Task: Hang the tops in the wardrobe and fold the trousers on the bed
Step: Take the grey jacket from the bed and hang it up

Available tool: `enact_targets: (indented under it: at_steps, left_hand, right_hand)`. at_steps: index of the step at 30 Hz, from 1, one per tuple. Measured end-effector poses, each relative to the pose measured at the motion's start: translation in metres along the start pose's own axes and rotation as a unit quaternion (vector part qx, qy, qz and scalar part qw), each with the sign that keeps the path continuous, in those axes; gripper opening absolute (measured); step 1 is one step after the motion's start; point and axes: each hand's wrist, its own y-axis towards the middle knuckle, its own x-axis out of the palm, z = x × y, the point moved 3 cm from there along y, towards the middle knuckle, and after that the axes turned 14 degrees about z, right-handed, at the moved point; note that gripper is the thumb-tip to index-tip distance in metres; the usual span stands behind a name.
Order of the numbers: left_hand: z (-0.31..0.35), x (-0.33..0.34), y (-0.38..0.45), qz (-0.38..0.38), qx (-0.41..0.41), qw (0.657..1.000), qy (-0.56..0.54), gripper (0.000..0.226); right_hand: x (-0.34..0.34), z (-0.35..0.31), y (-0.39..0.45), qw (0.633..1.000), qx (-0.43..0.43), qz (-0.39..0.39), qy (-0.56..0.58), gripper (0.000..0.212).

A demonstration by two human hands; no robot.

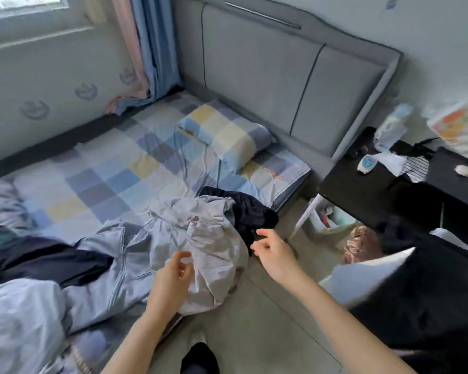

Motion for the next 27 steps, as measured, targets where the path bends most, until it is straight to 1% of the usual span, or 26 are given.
enact_targets:
  at_steps: [4,7,10,12,14,18,20,24,25,26,27]
  left_hand:
    - [-0.064,0.000,0.060,-0.007,-0.094,0.996,0.007,0.020]
    - [-0.104,0.017,0.106,-0.043,-0.136,0.989,0.038,0.025]
    - [-0.140,0.046,0.147,-0.087,-0.164,0.980,0.071,0.031]
    - [-0.156,0.065,0.164,-0.120,-0.166,0.974,0.093,0.037]
    - [-0.183,0.100,0.186,-0.151,-0.178,0.965,0.118,0.042]
    - [-0.213,0.155,0.210,-0.180,-0.210,0.952,0.132,0.048]
    - [-0.232,0.182,0.215,-0.200,-0.211,0.942,0.170,0.053]
    - [-0.273,0.213,0.197,-0.243,-0.206,0.903,0.287,0.084]
    - [-0.284,0.221,0.189,-0.247,-0.200,0.894,0.315,0.086]
    - [-0.291,0.225,0.183,-0.238,-0.186,0.890,0.341,0.078]
    - [-0.298,0.226,0.181,-0.222,-0.167,0.889,0.363,0.062]
  right_hand:
    - [0.072,0.002,0.059,0.997,0.034,-0.045,-0.061,0.042]
    - [0.121,0.015,0.104,0.990,0.065,-0.064,-0.111,0.045]
    - [0.164,0.037,0.146,0.982,0.101,-0.086,-0.133,0.050]
    - [0.183,0.047,0.167,0.977,0.115,-0.101,-0.146,0.053]
    - [0.216,0.065,0.199,0.969,0.121,-0.125,-0.178,0.057]
    - [0.269,0.087,0.244,0.955,0.102,-0.154,-0.231,0.065]
    - [0.299,0.100,0.265,0.951,0.090,-0.168,-0.245,0.073]
    - [0.347,0.118,0.292,0.954,0.076,-0.163,-0.241,0.083]
    - [0.358,0.126,0.298,0.951,0.078,-0.161,-0.251,0.085]
    - [0.368,0.132,0.302,0.949,0.088,-0.160,-0.259,0.086]
    - [0.376,0.139,0.305,0.946,0.105,-0.162,-0.262,0.084]
